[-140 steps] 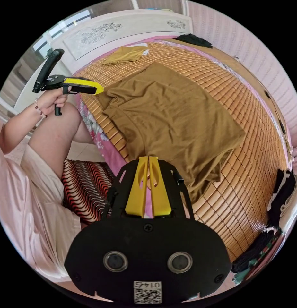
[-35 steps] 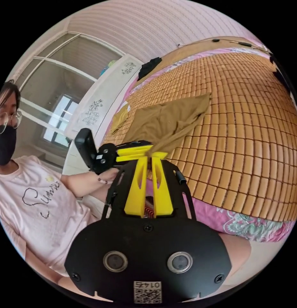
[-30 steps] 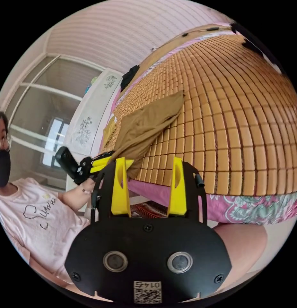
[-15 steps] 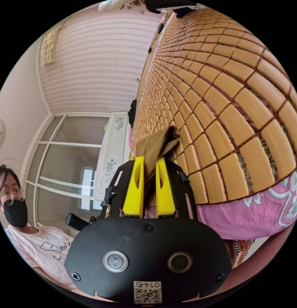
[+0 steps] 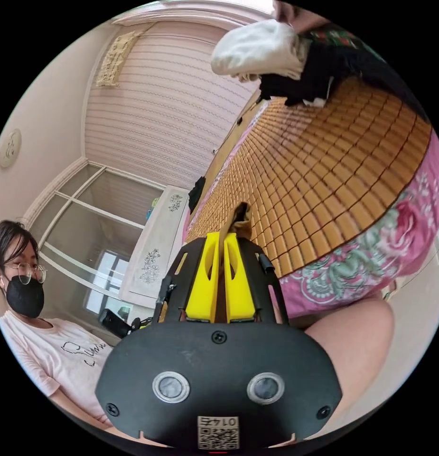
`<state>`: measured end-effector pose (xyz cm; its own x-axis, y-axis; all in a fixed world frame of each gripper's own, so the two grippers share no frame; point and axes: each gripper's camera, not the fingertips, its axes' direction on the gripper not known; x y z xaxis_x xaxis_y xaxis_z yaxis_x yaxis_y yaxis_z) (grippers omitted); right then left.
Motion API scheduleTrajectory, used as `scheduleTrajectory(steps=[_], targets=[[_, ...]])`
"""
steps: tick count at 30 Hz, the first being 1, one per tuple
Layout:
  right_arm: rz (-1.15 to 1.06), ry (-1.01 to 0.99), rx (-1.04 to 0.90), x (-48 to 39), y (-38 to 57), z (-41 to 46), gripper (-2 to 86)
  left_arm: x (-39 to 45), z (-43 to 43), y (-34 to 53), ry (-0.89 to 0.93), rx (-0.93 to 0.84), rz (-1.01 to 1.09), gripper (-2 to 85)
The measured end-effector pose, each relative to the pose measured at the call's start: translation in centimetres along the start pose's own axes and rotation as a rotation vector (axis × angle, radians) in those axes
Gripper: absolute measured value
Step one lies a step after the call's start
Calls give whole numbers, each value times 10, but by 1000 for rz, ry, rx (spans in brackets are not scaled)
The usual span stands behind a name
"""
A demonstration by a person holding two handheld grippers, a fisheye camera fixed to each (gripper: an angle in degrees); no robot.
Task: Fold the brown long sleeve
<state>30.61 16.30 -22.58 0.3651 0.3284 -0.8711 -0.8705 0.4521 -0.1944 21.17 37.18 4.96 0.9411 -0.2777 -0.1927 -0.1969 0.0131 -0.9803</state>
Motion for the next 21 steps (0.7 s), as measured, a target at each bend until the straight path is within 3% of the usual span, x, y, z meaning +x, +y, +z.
scheduleTrajectory(steps=[4, 9, 15, 21], targets=[[-94, 70, -41, -40, -21, 7, 7, -3, 0, -20, 68, 100, -44, -9], [-244, 115, -267, -106, -42, 128, 9, -33, -16, -14, 44, 137, -154, -9], [-322, 272, -473, -144, -34, 307, 17, -89, -34, 16, -128, 64, -334, -8], [-405, 282, -547, -168, -28, 369, 31, -149, -18, 41, -190, -59, -554, -1]])
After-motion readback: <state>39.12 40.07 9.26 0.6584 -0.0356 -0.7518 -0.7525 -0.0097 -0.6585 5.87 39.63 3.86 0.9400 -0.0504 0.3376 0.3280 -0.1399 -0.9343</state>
